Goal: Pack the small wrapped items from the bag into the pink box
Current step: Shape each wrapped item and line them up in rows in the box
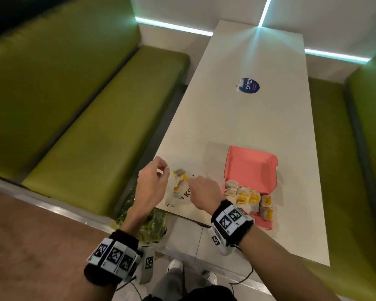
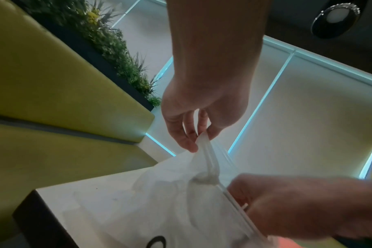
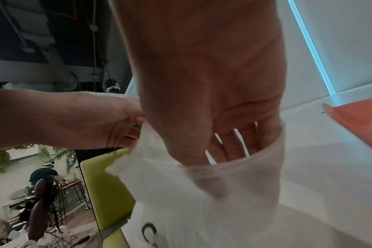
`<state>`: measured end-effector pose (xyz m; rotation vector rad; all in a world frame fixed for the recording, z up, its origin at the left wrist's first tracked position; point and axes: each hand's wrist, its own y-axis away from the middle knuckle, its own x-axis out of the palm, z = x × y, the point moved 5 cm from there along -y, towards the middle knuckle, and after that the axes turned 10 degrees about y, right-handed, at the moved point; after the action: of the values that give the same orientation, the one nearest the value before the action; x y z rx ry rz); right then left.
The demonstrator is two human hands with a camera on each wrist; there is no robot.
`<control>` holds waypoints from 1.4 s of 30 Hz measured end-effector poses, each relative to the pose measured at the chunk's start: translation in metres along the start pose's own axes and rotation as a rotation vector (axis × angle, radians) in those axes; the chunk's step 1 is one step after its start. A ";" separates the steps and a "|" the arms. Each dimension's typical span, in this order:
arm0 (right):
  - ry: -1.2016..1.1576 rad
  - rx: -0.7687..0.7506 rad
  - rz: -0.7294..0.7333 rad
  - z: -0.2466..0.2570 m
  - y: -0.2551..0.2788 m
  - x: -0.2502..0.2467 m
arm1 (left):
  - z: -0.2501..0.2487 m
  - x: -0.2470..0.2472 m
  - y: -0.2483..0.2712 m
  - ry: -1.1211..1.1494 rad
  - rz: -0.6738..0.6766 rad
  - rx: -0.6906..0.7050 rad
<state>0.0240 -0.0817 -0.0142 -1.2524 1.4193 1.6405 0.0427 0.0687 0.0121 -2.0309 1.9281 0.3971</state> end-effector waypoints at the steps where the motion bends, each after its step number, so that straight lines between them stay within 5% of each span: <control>1: -0.032 -0.009 0.007 0.005 -0.003 -0.002 | 0.000 0.002 0.001 0.005 0.033 -0.004; 6: -0.161 0.011 0.082 0.033 -0.032 -0.006 | -0.005 0.015 0.010 0.008 0.125 0.001; 9: -0.024 -0.007 0.216 0.040 -0.042 -0.003 | -0.008 0.017 0.016 -0.043 0.145 0.026; 16: -0.093 0.006 0.151 0.046 -0.037 -0.017 | -0.009 0.009 0.014 -0.076 0.151 0.070; 30: -0.203 0.196 0.460 0.032 -0.036 0.006 | -0.001 0.020 0.027 -0.138 0.268 0.067; 42: -0.197 0.193 0.520 0.031 -0.025 -0.016 | 0.006 0.025 0.028 -0.151 0.278 0.079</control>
<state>0.0449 -0.0445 -0.0094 -0.6202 1.8240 1.8371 0.0158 0.0474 -0.0048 -1.6379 2.0989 0.5147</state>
